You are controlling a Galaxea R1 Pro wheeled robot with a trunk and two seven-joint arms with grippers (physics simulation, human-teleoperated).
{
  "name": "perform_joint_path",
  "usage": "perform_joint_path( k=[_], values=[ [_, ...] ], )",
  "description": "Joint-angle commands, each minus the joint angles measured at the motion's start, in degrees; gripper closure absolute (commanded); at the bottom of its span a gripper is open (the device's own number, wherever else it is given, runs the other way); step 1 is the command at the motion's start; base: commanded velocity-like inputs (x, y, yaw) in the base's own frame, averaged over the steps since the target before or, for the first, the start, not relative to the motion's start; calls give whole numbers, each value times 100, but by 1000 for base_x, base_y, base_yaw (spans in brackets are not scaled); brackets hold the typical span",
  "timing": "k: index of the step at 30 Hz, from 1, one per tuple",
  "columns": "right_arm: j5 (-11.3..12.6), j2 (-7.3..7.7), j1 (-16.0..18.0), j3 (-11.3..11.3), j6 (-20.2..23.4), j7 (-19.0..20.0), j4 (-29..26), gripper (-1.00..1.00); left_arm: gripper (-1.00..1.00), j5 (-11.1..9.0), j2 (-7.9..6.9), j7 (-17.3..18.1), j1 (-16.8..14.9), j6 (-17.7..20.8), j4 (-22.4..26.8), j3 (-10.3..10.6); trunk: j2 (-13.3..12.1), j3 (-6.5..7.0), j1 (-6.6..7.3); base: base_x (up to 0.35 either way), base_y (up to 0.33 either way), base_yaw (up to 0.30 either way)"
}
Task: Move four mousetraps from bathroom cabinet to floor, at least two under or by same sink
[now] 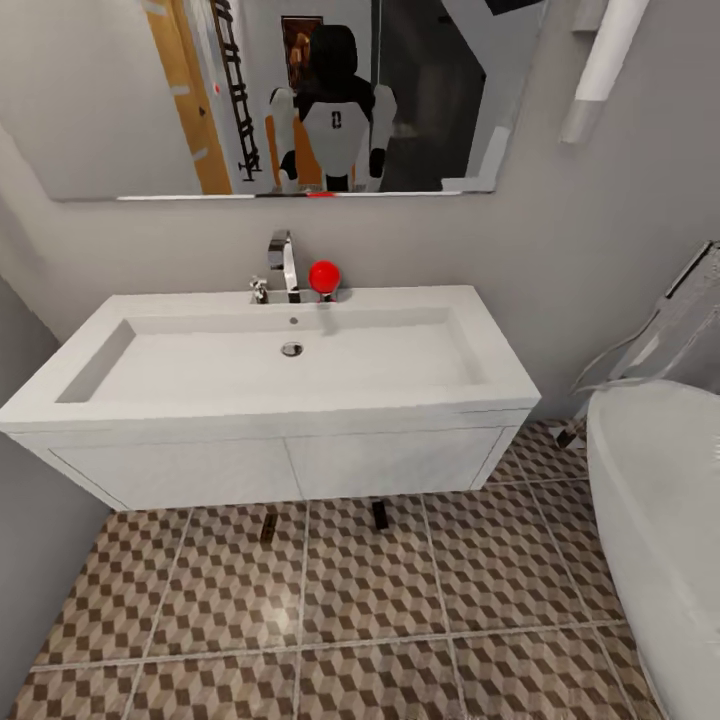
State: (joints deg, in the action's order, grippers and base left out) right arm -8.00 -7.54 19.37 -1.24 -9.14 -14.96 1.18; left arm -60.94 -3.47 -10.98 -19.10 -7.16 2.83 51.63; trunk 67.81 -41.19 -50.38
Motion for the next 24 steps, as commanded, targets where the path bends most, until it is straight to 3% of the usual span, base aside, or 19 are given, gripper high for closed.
perform_joint_path(
  k=[1, 24],
  values=[
    [-44, -2, 6, -8, -9, -36, 13, -100, -100, -41, -6, -36, 2, -5, 20, 49, 2, -4, 0, 0, 0, -299],
    [-44, -7, 8, -8, -6, -34, 14, -100, -100, -41, -5, -36, 2, -5, 24, 50, 2, -4, 0, 0, 0, -300]
  ],
)
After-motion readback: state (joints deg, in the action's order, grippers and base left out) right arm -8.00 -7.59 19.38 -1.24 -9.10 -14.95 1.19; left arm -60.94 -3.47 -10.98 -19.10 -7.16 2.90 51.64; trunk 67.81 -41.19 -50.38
